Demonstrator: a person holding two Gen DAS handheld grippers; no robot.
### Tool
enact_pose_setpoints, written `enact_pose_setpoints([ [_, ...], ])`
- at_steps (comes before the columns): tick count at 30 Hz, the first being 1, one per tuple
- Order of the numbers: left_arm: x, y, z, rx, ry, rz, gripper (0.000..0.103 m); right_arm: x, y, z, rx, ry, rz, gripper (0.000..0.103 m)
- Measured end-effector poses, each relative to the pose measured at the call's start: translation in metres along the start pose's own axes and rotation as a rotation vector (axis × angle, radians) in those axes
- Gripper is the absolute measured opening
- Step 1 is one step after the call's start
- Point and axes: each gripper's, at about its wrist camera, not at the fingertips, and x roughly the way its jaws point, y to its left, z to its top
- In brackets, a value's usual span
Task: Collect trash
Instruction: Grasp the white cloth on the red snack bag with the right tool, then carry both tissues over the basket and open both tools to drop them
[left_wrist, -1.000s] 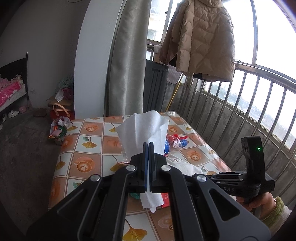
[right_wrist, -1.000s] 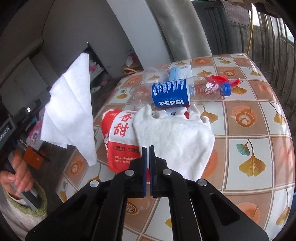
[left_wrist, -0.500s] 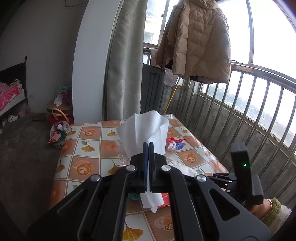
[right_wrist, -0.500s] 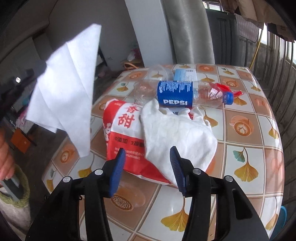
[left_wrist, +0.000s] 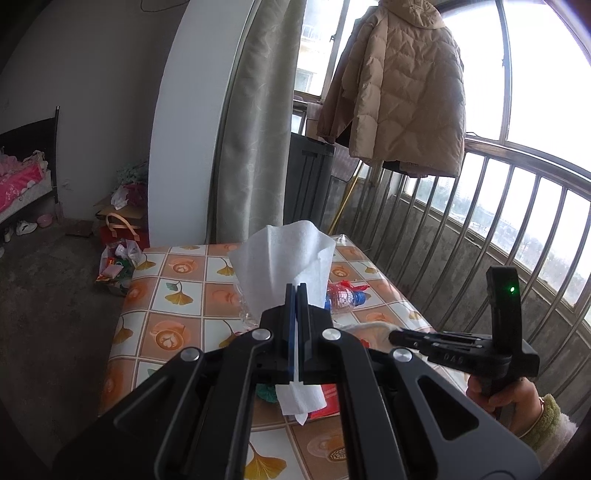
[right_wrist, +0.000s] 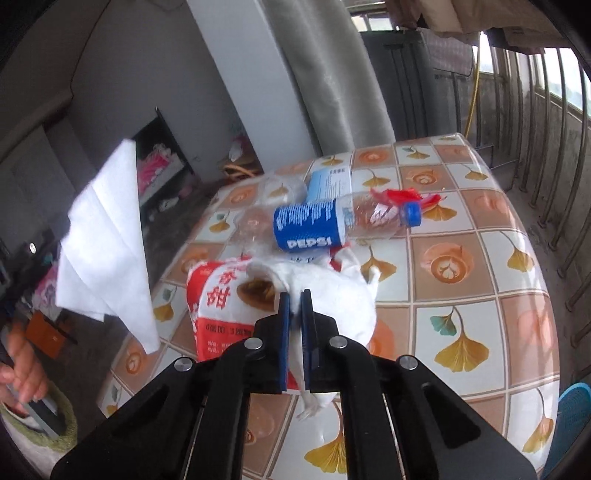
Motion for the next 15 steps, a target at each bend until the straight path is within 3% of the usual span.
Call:
enact_pose_setpoints([
  [7, -0.015, -0.026, 0.013, 0.010, -0.026, -0.084, 0.000, -0.077, -0.033, 0.016, 0.119, -0.164, 0.052, 0.006],
  [15, -0.001, -0.091, 0.016, 0.057, 0.022, -0.271, 0.000, -0.173, -0.087, -0.013, 0.259, -0.308, -0.012, 0.006],
])
